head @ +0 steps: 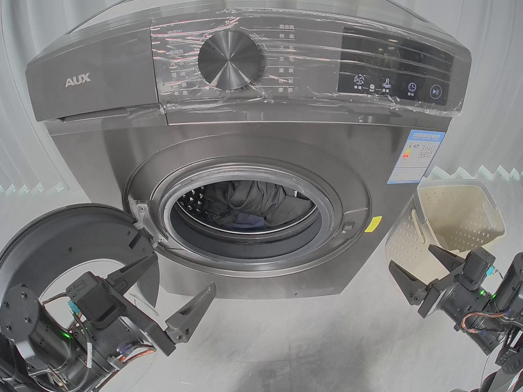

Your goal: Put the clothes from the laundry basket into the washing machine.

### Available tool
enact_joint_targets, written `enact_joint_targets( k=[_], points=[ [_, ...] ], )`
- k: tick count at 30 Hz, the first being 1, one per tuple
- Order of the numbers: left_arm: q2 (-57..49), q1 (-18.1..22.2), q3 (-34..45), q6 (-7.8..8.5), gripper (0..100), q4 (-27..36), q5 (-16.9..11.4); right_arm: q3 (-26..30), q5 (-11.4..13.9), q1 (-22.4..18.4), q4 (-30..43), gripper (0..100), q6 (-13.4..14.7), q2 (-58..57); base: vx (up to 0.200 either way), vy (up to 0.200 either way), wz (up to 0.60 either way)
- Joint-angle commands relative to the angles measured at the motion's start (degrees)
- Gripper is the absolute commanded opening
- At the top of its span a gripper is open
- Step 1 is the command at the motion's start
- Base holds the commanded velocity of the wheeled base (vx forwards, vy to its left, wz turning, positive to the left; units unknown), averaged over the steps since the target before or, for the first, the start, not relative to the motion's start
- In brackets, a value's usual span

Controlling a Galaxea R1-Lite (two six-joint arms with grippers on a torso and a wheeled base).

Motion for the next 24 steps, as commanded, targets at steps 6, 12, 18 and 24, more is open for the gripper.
enact_joint_targets(
  k=[6, 12, 18, 24],
  points=[
    [-9.7, 1.9, 1.4, 0.08, 100, 5.4, 0.0, 1.0, 0.1, -0.1, 12.8, 100, -1.1, -12.6, -0.200, 0.000, 0.00],
    [-17.5, 2.8, 1.4, 0.16, 100, 15.3, -0.7, 1.0, 0.0, -2.4, 20.6, 100, -0.3, -18.0, -0.200, 0.000, 0.00],
    [-22.8, 4.3, 1.4, -0.01, 100, 21.9, -0.7, 1.0, 0.1, -3.0, 28.6, 100, 0.0, -23.5, -0.200, 0.000, 0.00],
    [-31.8, 6.6, 1.4, -0.36, 100, 31.9, -0.2, 1.0, 0.0, -6.3, 33.6, 100, 0.0, -29.5, -0.033, 0.000, 0.00]
  ],
)
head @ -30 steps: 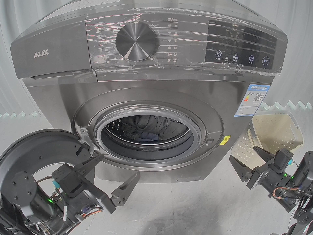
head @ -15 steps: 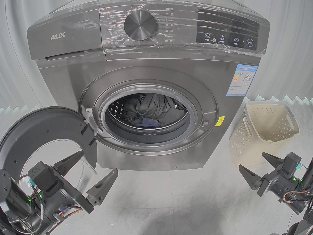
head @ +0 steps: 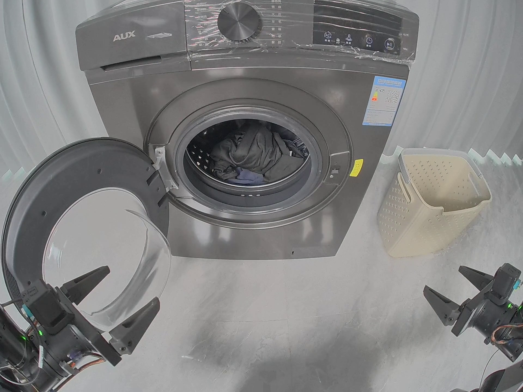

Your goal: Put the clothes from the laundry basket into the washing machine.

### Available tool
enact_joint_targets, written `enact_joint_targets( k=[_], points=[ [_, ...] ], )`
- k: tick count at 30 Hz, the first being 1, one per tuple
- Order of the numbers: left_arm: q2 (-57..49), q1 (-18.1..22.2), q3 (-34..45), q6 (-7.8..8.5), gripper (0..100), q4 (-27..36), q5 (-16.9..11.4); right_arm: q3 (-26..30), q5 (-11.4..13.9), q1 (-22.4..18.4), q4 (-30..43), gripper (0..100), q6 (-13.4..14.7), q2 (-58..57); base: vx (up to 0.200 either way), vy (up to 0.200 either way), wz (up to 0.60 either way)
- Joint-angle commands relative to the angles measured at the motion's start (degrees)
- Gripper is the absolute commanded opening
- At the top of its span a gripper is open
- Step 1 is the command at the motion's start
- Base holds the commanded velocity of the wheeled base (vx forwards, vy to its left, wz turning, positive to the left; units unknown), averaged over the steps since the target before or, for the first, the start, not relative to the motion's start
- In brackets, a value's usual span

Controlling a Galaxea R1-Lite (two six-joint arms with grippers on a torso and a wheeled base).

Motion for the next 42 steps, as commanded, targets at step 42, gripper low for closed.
enact_joint_targets(
  k=[42],
  points=[
    [-64.0, 44.4, 1.0, 3.00, 100, 57.4, -19.0, 0.5, 26.3, -35.0, 48.6, 100, -10.5, -63.2, 0.000, 0.000, 0.00]
  ],
)
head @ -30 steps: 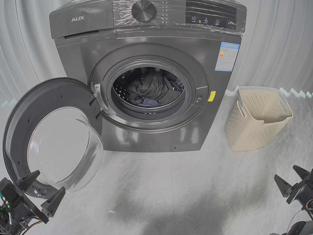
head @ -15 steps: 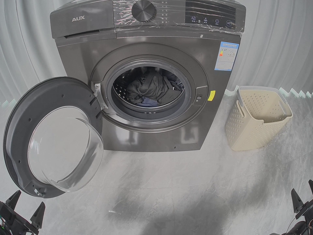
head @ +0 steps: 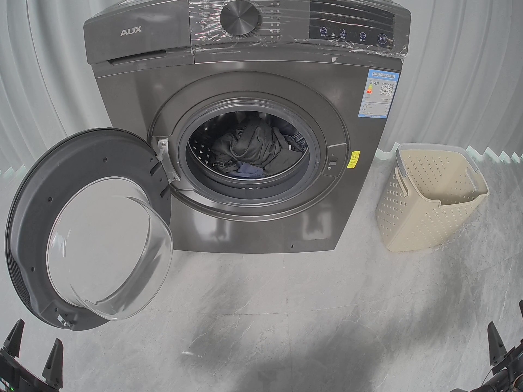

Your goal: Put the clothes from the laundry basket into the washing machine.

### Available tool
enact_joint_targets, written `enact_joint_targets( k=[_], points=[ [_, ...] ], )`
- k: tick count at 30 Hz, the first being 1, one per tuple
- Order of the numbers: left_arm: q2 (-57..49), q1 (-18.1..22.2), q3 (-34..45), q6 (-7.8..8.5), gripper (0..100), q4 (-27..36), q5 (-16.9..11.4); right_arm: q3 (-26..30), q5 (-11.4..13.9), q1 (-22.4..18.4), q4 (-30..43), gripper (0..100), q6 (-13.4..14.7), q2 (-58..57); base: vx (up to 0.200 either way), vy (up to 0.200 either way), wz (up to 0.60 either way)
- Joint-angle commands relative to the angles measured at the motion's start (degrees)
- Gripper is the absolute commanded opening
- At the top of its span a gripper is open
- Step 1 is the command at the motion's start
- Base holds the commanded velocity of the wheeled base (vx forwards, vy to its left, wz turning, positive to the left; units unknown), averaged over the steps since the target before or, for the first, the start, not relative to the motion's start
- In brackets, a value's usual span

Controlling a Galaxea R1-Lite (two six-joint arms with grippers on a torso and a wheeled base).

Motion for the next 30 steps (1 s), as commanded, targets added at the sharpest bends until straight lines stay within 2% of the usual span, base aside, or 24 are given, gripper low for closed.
enact_joint_targets(
  k=[1, 2, 3, 5, 6, 7, 10, 11, 14, 18, 20, 21, 24, 25, 26, 28, 30],
  points=[
    [-1.8, 0.0, 0.9, -0.41, 100, 0.1, -4.5, -0.8, 8.6, -0.2, 4.4, 100, 3.3, -1.8, 0.000, 0.000, 0.00],
    [-1.8, 0.0, 0.9, -0.50, 100, 0.2, -4.9, -1.2, 8.2, -0.2, 5.3, 100, 3.8, -1.8, 0.000, 0.000, 0.00],
    [-1.8, 0.0, 0.7, -1.29, 100, 0.6, -6.2, -2.1, 5.5, -0.2, 7.4, 100, 5.3, -1.8, 0.000, 0.000, 0.00],
    [-1.8, 0.0, 0.8, -1.82, 100, 0.6, -6.2, -2.2, -0.2, -0.2, 7.8, 100, 4.2, -1.8, 0.000, 0.000, 0.00],
    [-1.8, 0.0, 0.8, -1.82, 100, 0.6, -6.0, -2.1, -0.8, -0.2, 7.7, 100, 4.0, -1.8, 0.000, 0.000, 0.00],
    [-1.8, 0.2, 1.0, -0.50, 100, 0.5, -3.3, -1.8, -2.1, 0.0, 6.7, 100, 3.8, -1.8, 0.000, 0.000, 0.00],
    [-1.8, 0.1, 1.0, 2.40, 100, 0.7, 2.0, -1.6, -0.2, -0.1, 6.4, 100, 3.7, -1.8, 0.000, 0.000, 0.00],
    [-1.8, 0.1, 1.0, 2.93, 100, 1.4, 2.1, -1.6, -0.2, -0.1, 6.5, 100, 3.8, -1.8, 0.000, 0.000, 0.00],
    [-1.8, 0.2, 0.5, 3.89, 100, 6.0, -0.6, -1.6, 0.0, -0.2, 6.6, 100, 3.7, -1.8, 0.000, 0.000, 0.00],
    [-1.7, 0.1, 0.8, 3.10, 100, 4.2, -1.3, -1.6, 0.5, -0.1, 6.6, 100, 3.0, -1.8, 0.000, 0.000, 0.00],
    [-1.7, 0.0, 0.9, 3.37, 100, 4.2, -1.4, -1.6, 2.0, -0.1, 6.6, 100, 2.9, -1.8, 0.000, 0.000, 0.00],
    [-1.8, 0.0, 0.9, 3.46, 100, 4.2, -1.3, -1.6, 3.6, -0.1, 6.6, 100, 2.4, -1.8, 0.000, 0.000, 0.00],
    [-1.8, 0.1, 0.9, 3.10, 100, 4.2, -1.2, -1.8, 4.3, -0.2, 6.9, 100, 1.6, -1.8, 0.000, 0.000, 0.00],
    [-1.7, 0.1, 0.9, 3.10, 100, 4.2, -1.2, -1.8, 3.1, -0.2, 7.0, 100, 1.6, -1.8, 0.000, 0.000, 0.00],
    [-1.7, 0.1, 0.9, 3.19, 100, 4.2, -1.2, -1.7, 0.6, -0.2, 6.8, 100, 1.6, -1.8, 0.000, 0.000, 0.00],
    [-1.7, 0.1, 0.9, 3.10, 100, 4.2, -1.1, -1.7, -6.0, -0.1, 7.0, 100, 1.6, -1.9, 0.000, 0.000, 0.00],
    [-1.7, 0.1, 0.9, 3.10, 100, 4.2, -1.1, -1.8, -7.1, -0.1, 7.2, 100, 1.3, -1.9, 0.000, 0.000, 0.00]
  ],
)
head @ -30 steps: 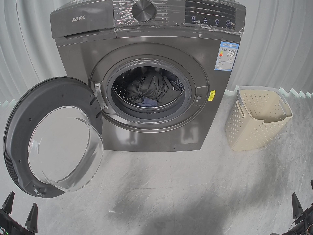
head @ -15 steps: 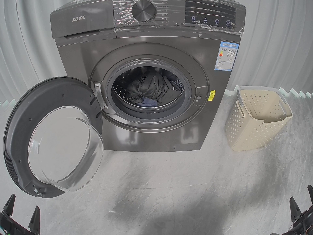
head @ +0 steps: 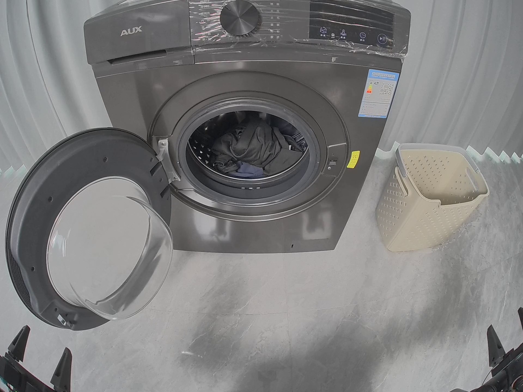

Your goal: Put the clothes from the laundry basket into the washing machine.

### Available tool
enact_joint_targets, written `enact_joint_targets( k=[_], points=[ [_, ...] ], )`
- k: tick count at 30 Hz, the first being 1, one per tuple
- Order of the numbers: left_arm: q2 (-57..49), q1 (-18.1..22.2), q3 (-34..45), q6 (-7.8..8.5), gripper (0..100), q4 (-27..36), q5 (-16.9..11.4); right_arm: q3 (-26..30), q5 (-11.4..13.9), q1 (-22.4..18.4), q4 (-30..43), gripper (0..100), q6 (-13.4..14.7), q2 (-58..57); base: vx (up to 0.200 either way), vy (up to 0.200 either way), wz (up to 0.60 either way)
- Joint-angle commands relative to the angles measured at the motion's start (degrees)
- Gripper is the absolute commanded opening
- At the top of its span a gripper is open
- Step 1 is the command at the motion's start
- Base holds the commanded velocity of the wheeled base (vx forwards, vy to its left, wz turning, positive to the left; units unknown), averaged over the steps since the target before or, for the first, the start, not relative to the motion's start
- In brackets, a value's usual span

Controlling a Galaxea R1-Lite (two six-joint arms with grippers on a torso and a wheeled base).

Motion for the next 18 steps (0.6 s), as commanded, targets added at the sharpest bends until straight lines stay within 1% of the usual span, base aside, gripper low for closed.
enact_joint_targets(
  k=[1, 2, 6, 7, 10, 11, 13, 15, 16, 18],
  points=[
    [-0.6, 0.0, 0.9, -0.01, 100, 0.1, 0.1, -0.1, -3.4, 0.1, 0.2, 100, -0.2, -0.7, 0.000, 0.000, 0.00],
    [-0.6, 0.0, 0.9, 0.16, 100, 0.1, 0.0, -0.1, -2.7, 0.1, 0.3, 100, -0.2, -0.7, -0.200, 0.000, 0.00],
    [-0.6, 0.0, 0.9, 0.07, 100, 0.1, 0.3, -0.2, -2.3, 0.3, 0.2, 100, 0.4, -0.7, -0.200, 0.000, 0.00],
    [-0.6, 0.0, 0.9, 0.07, 100, 0.1, 0.3, -0.2, -1.8, 0.3, 0.1, 100, 0.7, -0.7, -0.200, 0.000, 0.00],
    [-0.6, 0.0, 0.9, 0.07, 100, 0.1, 0.4, 0.2, -1.8, 0.2, -0.3, 100, 3.4, -0.7, -0.200, 0.000, 0.00],
    [-0.6, 0.0, 0.9, -0.01, 100, 0.1, 0.4, 0.5, -1.3, 0.1, -0.4, 100, 4.3, -0.7, 0.000, 0.000, 0.00],
    [-0.7, 0.0, 0.9, -0.01, 100, 0.1, 0.4, 1.4, 0.3, 0.2, -0.8, 100, 3.7, -0.7, 0.000, 0.000, 0.00],
    [-0.7, 0.0, 0.9, 0.07, 100, 0.1, 0.4, 1.8, 2.7, 0.2, -0.9, 100, 2.4, -0.7, 0.000, 0.000, 0.00],
    [-0.6, 0.0, 0.9, 0.16, 100, 0.1, 0.4, 1.8, 2.9, 0.3, -1.1, 100, 2.0, -0.7, 0.000, 0.000, 0.00],
    [-0.6, 0.0, 0.9, 0.25, 100, 0.1, 0.4, 1.8, 3.0, 0.3, -1.2, 100, 2.2, -0.7, 0.000, 0.000, 0.00]
  ],
)
